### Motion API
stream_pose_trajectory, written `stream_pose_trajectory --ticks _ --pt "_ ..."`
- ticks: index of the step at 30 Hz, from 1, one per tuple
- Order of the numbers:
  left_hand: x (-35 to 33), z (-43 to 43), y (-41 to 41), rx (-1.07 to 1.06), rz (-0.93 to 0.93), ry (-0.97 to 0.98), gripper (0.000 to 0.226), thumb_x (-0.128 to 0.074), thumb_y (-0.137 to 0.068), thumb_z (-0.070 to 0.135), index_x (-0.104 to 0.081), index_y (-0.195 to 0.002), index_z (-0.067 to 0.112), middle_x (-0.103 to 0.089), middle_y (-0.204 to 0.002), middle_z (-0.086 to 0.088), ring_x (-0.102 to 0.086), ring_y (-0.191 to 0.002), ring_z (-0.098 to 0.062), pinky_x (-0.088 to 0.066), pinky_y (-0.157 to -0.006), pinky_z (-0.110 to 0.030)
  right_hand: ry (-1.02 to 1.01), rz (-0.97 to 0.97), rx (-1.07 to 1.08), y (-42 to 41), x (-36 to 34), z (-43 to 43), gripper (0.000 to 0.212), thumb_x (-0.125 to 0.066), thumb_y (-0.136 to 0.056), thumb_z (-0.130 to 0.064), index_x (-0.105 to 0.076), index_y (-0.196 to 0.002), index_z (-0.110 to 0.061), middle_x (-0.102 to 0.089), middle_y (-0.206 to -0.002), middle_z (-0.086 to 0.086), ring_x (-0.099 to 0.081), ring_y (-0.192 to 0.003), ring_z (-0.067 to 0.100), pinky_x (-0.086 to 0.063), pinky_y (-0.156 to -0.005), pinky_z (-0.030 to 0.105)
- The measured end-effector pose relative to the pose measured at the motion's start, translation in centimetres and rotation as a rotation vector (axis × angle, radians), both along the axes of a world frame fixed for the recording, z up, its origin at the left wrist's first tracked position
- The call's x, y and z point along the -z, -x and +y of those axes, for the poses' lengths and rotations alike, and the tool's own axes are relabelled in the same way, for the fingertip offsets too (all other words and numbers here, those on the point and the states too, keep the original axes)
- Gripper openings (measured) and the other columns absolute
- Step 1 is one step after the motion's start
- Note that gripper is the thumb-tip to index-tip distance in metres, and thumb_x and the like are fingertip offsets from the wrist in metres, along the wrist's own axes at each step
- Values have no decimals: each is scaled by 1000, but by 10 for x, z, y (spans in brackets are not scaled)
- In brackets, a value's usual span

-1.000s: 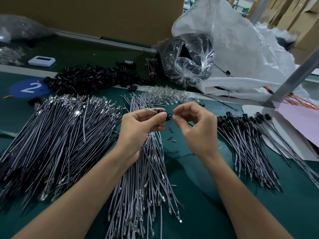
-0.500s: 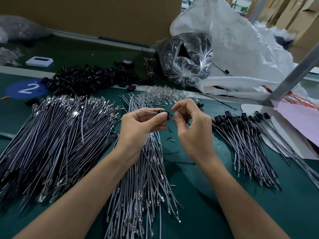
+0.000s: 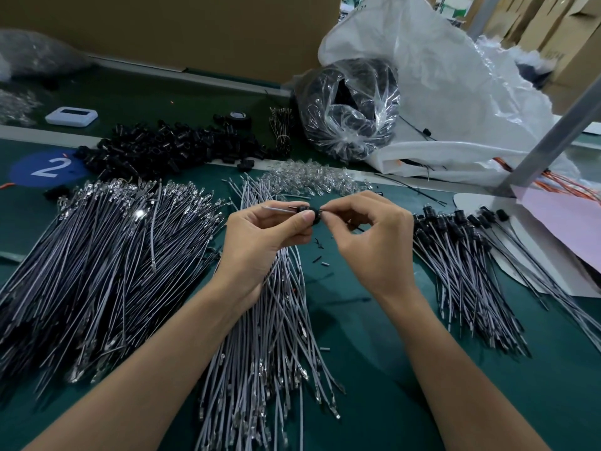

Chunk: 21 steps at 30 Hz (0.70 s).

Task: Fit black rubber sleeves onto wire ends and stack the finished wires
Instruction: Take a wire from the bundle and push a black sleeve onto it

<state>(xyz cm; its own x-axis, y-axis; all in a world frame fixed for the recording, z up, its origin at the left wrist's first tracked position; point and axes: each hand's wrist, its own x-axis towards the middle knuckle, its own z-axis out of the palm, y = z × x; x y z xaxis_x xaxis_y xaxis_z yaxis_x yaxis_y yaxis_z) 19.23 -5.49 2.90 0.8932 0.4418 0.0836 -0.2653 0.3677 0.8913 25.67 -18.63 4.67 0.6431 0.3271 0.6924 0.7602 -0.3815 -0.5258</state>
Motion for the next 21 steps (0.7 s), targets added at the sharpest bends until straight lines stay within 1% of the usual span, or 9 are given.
stream_pose_trajectory --ticks 4,6,11,13,17,19,21 --pt "0 1 0 9 1 33 20 -77 -62 13 -76 -81 8 -74 -71 -7 -70 -63 -14 -57 -62 -21 -41 98 -12 1 -1 1 7 -79 -76 -5 -76 -77 -12 -70 -72 -2 -62 -65 7 -44 -63 12" --pt "0 1 0 14 -3 41 18 -77 -61 13 -76 -79 10 -74 -70 -7 -70 -62 -14 -57 -62 -21 -52 122 -13 3 0 2 9 -80 -75 -5 -76 -76 -13 -71 -70 -4 -63 -65 7 -44 -61 13" --pt "1 0 -1 29 -5 9 15 -78 -61 14 -78 -76 13 -73 -69 -7 -68 -60 -13 -56 -61 -21 -69 151 0 1 1 2 11 -82 -73 -5 -76 -73 -14 -69 -66 -8 -60 -62 2 -40 -60 8" --pt "1 0 -1 22 -4 -13 14 -79 -61 14 -79 -75 14 -73 -68 -6 -68 -58 -13 -56 -60 -22 -53 143 -5 1 2 2 10 -83 -73 -6 -77 -74 -14 -70 -67 -8 -61 -63 3 -42 -62 9" --pt "2 0 0 11 4 -43 12 -79 -60 15 -79 -72 15 -73 -66 -5 -67 -56 -12 -56 -58 -22 -49 140 -25 1 3 0 10 -83 -73 -5 -78 -77 -13 -72 -71 -6 -65 -66 7 -50 -65 16" --pt "2 1 1 8 4 -39 14 -79 -61 15 -78 -75 14 -73 -68 -6 -67 -58 -13 -56 -59 -22 -49 164 -48 1 3 1 11 -83 -73 -6 -78 -80 -13 -73 -72 -6 -67 -67 7 -52 -67 18" --pt "2 3 1 10 -5 -24 18 -79 -62 16 -78 -80 12 -74 -71 -7 -69 -62 -13 -56 -61 -21 -47 189 -82 4 2 2 14 -83 -73 -8 -76 -84 -12 -73 -72 -6 -67 -67 6 -52 -67 15"
